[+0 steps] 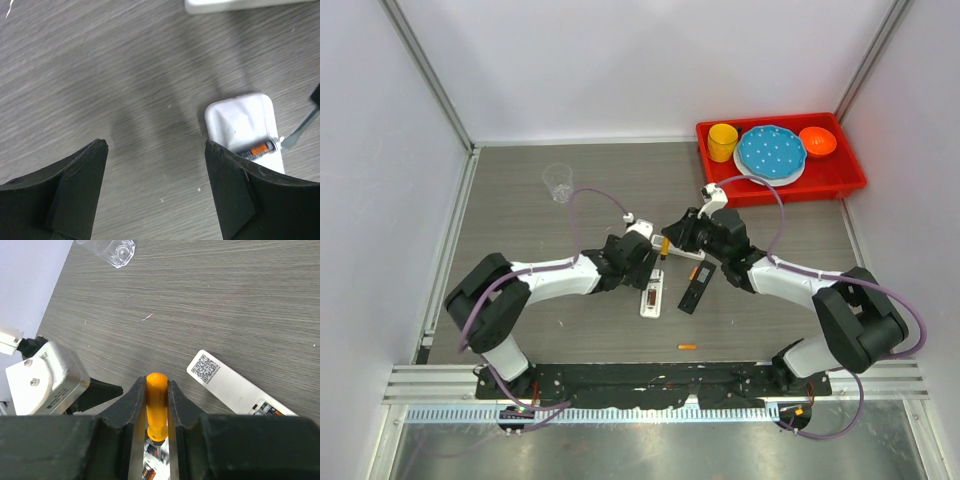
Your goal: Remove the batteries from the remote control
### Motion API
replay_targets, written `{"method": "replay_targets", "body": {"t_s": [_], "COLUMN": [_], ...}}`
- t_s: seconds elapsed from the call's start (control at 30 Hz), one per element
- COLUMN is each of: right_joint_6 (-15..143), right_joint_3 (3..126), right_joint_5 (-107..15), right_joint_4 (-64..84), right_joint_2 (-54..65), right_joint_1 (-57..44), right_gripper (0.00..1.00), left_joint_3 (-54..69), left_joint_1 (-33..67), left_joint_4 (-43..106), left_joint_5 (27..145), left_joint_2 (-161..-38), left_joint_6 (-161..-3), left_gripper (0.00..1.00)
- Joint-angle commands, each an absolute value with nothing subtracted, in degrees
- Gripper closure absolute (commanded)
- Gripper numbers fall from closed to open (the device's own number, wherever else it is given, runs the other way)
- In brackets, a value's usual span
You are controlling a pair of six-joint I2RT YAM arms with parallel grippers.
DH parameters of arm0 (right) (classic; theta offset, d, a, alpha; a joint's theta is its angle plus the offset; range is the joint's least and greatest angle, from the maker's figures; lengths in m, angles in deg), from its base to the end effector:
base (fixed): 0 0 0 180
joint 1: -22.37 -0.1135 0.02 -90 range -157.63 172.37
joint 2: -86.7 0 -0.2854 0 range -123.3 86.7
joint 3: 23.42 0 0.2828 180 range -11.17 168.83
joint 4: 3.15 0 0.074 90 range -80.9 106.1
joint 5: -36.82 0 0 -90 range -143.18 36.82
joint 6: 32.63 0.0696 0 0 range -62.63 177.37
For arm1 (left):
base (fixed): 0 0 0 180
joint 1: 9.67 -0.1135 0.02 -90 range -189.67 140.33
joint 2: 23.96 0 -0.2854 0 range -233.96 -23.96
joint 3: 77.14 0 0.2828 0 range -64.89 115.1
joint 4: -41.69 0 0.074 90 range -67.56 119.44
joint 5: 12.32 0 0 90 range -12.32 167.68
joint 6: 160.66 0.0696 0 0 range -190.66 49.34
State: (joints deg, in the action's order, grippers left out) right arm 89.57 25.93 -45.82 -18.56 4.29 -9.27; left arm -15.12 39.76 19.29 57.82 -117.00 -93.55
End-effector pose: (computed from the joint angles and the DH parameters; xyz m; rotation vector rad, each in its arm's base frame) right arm 0.2981 0.1941 0.1988 -0.0831 1.9722 0.8700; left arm 0.2525 -0.2585 0.1408 0.4204 2.3945 -0.1303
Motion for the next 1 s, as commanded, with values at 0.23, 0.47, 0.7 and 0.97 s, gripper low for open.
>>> {"method": "replay_targets", "body": {"t_s": [0.23,0.47,0.7,0.97], "right_joint_6": [87.9,87.6,86.3,86.5], "right_joint_3": [27.7,28.3,29.2,31.8], "right_joint_5": [-46.8,-46.9,-47.6,-45.9], "right_joint_4": [-20.5,-20.1,-20.0,-17.9], "right_joint_2": [4.0,2.1,0.9,-1.2], "right_joint_1": [-9.1,-9.2,-11.0,-13.0], "right_gripper": [0.99,0.99,0.99,0.99], "left_joint_3": [-12.8,-16.8,-20.7,-22.7], "left_joint_1": [39.3,39.3,39.4,39.3], "left_joint_4": [19.5,18.4,19.2,19.4], "left_joint_5": [59.3,60.8,64.1,64.7], "left_joint_2": [-111.0,-103.6,-100.3,-98.8], "left_joint_6": [-91.8,-93.4,-94.7,-95.7], "left_gripper": [0.18,0.18,0.2,0.21]}}
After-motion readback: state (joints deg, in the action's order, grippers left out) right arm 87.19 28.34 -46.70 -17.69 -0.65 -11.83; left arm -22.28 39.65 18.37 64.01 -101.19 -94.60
